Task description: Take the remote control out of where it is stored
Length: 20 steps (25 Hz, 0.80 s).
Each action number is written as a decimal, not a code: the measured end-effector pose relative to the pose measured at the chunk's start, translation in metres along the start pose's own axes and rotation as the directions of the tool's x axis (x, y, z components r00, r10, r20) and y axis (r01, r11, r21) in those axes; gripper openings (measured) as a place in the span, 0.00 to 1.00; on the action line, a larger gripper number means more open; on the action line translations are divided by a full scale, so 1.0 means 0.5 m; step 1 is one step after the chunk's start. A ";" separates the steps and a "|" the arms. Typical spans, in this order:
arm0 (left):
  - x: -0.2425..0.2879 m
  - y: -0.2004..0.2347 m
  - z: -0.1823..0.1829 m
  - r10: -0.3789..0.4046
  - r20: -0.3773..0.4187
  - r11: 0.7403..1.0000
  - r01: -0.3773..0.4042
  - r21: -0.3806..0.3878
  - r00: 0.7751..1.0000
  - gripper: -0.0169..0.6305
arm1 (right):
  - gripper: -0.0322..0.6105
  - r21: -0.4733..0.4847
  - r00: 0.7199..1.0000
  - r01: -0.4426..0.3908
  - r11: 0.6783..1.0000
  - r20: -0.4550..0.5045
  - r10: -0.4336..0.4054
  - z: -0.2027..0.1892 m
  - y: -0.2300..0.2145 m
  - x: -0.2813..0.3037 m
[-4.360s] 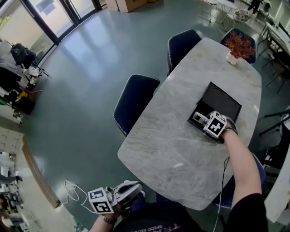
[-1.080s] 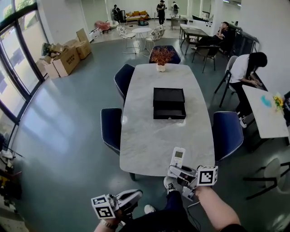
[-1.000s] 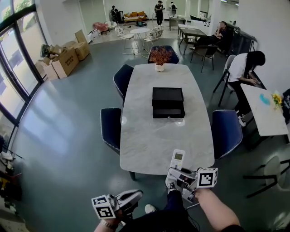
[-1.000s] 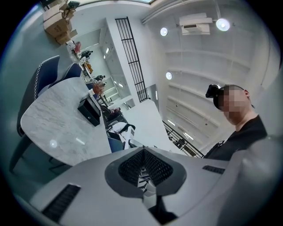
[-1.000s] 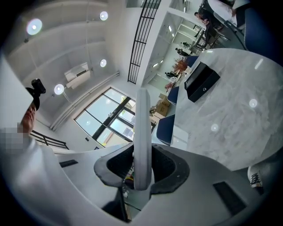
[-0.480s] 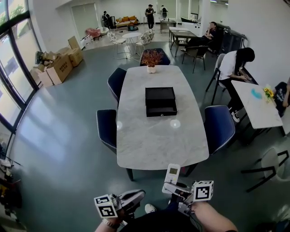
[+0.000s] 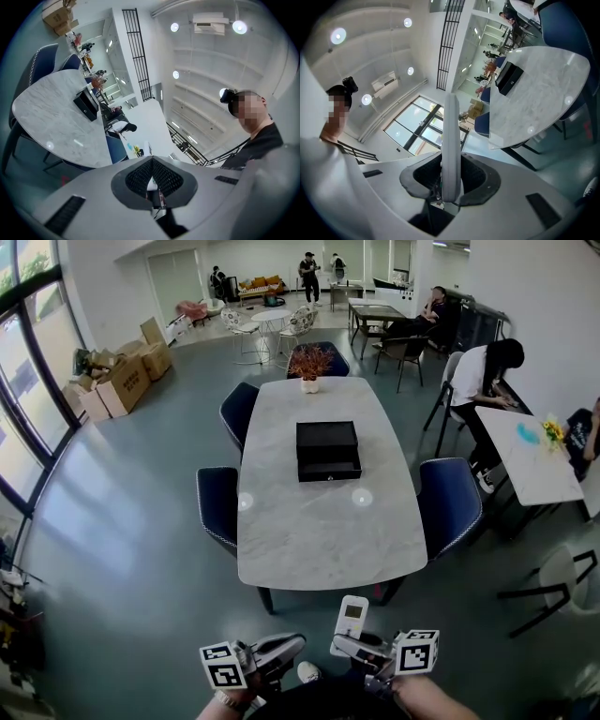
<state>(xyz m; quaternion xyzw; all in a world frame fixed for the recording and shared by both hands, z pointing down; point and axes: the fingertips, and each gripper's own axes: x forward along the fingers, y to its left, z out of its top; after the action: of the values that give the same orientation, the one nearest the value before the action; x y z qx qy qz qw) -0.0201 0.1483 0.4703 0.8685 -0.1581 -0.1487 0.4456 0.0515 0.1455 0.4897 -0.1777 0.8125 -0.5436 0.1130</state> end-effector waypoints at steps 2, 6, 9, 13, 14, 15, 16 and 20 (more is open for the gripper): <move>0.006 0.002 -0.005 -0.001 -0.006 1.000 0.001 -0.003 1.000 0.04 | 0.23 -0.012 1.000 -0.002 1.000 -0.002 0.002 -0.004 0.001 -0.002; 0.010 0.000 -0.020 -0.008 -0.020 1.000 0.008 -0.008 1.000 0.04 | 0.23 0.018 1.000 -0.030 0.999 0.002 0.030 -0.030 0.008 -0.006; 0.014 0.000 -0.027 -0.015 -0.027 1.000 0.014 -0.013 1.000 0.04 | 0.23 0.035 0.999 -0.040 0.999 -0.002 0.040 -0.046 0.007 -0.010; 0.018 -0.008 -0.037 -0.020 -0.043 1.000 0.020 -0.003 0.999 0.04 | 0.23 0.013 1.000 -0.029 0.999 -0.002 0.029 -0.051 0.009 -0.019; 0.019 -0.011 -0.040 -0.021 -0.048 1.000 0.021 0.001 0.999 0.04 | 0.23 0.005 1.000 -0.029 1.000 -0.004 0.029 -0.051 0.012 -0.020; 0.019 -0.015 -0.042 -0.020 -0.052 1.000 0.020 0.004 0.998 0.04 | 0.23 0.011 0.999 -0.036 0.999 -0.001 0.036 -0.054 0.015 -0.020; 0.017 -0.018 -0.043 -0.017 -0.052 1.000 0.018 0.005 0.998 0.04 | 0.23 0.021 0.999 -0.045 0.999 0.001 0.045 -0.058 0.018 -0.020; 0.009 -0.025 -0.049 -0.017 -0.039 1.000 0.017 -0.003 0.999 0.04 | 0.23 0.002 0.999 -0.050 0.999 -0.011 0.050 -0.069 0.028 -0.019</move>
<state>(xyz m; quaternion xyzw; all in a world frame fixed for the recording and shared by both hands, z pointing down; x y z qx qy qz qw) -0.0046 0.1711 0.4730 0.8719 -0.1417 -0.1356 0.4486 0.0450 0.1835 0.4900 -0.1543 0.8167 -0.5425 0.1221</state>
